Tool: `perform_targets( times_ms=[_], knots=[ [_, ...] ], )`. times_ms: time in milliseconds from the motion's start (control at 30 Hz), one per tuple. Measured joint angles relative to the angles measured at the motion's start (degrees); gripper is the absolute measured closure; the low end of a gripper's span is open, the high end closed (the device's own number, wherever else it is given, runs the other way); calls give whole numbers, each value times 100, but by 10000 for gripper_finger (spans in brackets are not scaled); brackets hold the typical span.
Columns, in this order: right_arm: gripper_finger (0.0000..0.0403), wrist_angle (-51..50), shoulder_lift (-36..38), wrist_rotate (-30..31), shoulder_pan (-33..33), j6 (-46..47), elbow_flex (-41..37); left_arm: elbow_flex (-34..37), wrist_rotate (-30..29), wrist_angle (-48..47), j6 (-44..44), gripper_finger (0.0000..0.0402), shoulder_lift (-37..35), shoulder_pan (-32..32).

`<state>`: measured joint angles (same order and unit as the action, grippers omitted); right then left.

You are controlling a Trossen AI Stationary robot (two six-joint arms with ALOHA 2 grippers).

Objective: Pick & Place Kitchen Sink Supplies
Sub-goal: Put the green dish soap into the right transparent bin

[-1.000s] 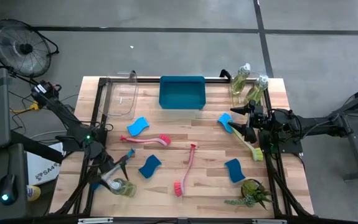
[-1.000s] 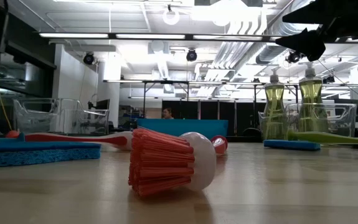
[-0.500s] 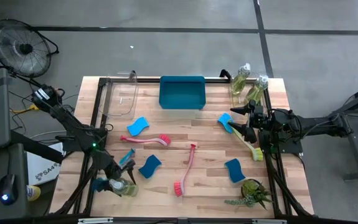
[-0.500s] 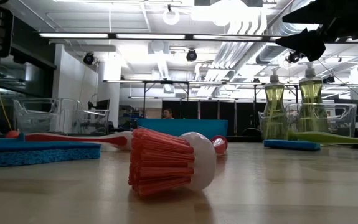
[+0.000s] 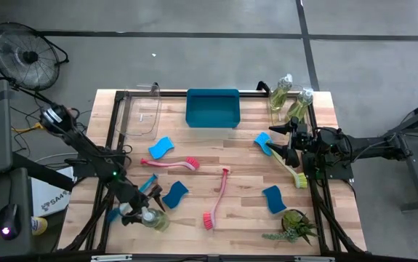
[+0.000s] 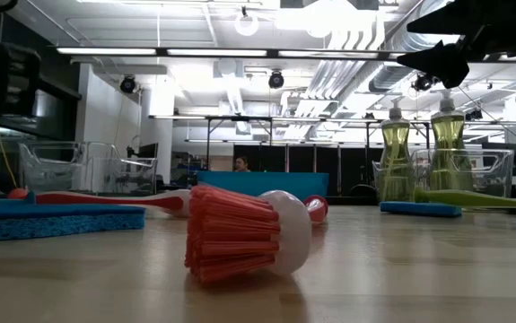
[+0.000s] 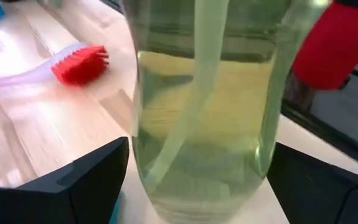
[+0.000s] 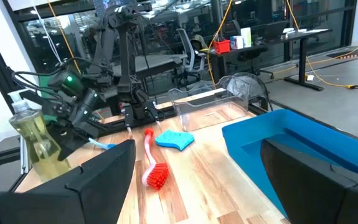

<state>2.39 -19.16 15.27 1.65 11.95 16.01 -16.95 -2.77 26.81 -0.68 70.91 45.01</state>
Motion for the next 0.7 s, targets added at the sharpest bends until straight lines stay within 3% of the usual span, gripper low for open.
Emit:
perform_targets(
  times_ms=[267,700],
  knots=[
    [63,-1,1,0,-1,0,0,2,-314,688,-88,46,177,0],
    [63,1,2,-1,0,0,0,0,-708,729,194,46,176,-4]
  ],
)
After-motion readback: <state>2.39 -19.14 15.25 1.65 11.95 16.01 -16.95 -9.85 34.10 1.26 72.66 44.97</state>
